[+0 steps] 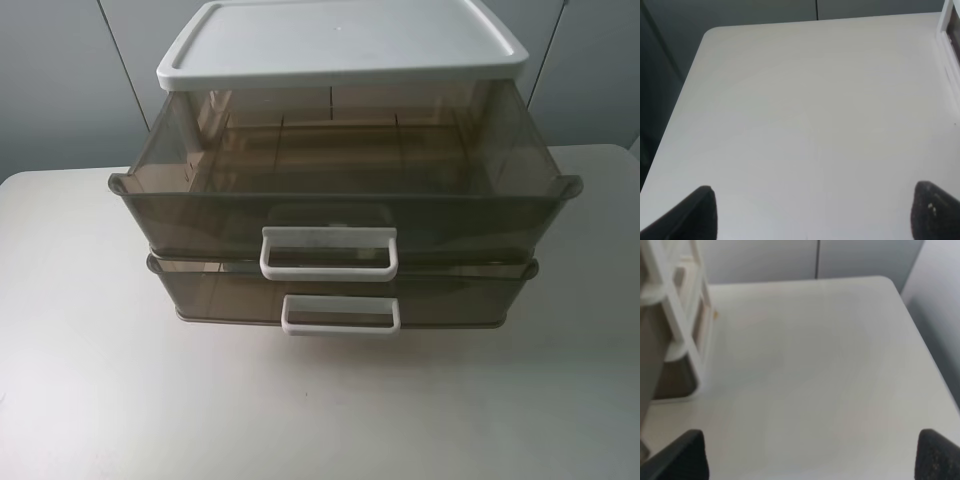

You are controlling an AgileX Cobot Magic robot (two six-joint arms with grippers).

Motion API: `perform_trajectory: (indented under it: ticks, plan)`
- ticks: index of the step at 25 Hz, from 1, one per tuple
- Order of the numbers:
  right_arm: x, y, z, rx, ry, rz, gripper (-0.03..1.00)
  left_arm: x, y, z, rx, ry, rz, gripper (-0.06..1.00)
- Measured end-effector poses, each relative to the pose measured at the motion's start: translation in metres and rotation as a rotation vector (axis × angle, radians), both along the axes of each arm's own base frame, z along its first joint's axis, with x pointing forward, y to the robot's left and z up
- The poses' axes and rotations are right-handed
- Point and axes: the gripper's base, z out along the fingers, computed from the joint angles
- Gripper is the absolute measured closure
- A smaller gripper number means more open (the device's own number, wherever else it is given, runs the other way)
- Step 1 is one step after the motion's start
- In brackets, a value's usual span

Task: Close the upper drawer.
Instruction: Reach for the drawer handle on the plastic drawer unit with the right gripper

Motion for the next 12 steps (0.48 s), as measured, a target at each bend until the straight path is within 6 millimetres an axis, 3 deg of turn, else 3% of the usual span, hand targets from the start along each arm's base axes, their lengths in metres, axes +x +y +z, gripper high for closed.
perform_trajectory:
  ticks: [7,12]
  plan:
    - [0.066,0.005,0.034,-0.075,0.078,0.161,0.34,0.000,0.000,0.000,0.000,0.000,0.000,0.20]
    - [0.113,0.032,0.058,-0.123,0.108,0.369,0.34,0.000,0.000,0.000,0.000,0.000,0.000,0.20]
